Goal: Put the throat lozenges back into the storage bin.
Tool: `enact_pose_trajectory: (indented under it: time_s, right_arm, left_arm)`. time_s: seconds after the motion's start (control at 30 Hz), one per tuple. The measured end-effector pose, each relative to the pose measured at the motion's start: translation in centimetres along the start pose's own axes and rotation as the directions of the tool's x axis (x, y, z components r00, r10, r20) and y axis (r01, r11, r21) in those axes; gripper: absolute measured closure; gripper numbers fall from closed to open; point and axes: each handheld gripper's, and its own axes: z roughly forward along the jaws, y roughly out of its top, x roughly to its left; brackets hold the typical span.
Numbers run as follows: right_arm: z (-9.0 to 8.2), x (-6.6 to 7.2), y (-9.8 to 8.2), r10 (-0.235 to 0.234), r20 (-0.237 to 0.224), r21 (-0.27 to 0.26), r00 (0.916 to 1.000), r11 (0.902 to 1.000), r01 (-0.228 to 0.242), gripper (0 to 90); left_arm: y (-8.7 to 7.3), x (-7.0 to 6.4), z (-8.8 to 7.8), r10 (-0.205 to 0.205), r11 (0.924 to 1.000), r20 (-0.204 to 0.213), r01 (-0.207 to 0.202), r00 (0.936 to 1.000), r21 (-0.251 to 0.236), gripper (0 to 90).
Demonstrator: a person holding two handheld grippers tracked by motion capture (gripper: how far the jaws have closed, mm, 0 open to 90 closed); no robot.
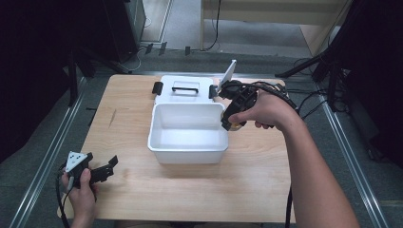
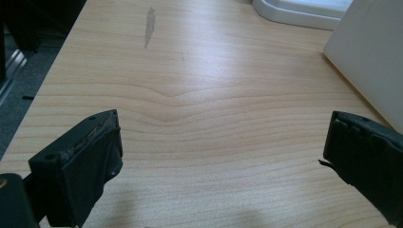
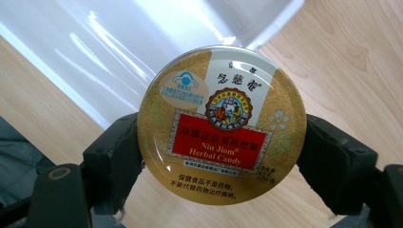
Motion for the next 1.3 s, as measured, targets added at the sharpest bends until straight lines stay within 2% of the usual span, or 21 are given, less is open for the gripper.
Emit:
enact_pose_trajectory:
  time_s: [0.33, 0.8, 1.1, 1.23, 1.3]
  right_arm:
    - [0.4, 1.6, 2.1, -0.041, -0.015, -0.016, 0.9991, 0.9991, 0.040, 20.7]
    - [2.2, 3.8, 4.4, -0.111, -0.027, -0.027, 0.9935, 0.9936, 0.110, 20.6]
    - [3.9, 4.3, 5.2, -0.149, -0.044, -0.027, 0.9879, 0.9887, 0.148, 20.6]
    - [4.8, 4.2, 5.4, -0.148, -0.042, -0.014, 0.9881, 0.9890, 0.147, 20.6]
    - [5.6, 4.0, 5.3, -0.173, -0.039, -0.002, 0.9842, 0.9850, 0.173, 20.6]
  left_arm:
    - [0.0, 0.0, 0.0, -0.002, 1.0000, 0.001, 0.002, 1.0000, 0.003, 0.0]
    - [0.0, 0.1, 0.0, -0.005, 1.0000, 0.004, 0.005, 1.0000, 0.005, 0.0]
    - [0.0, 0.1, 0.1, -0.006, 1.0000, 0.012, 0.006, 0.9999, 0.008, 0.0]
    - [0.0, 0.1, 0.1, -0.012, 0.9999, 0.014, 0.012, 0.9998, 0.008, 0.0]
    - [0.0, 0.1, 0.1, -0.013, 0.9999, 0.014, 0.013, 0.9998, 0.007, 0.0]
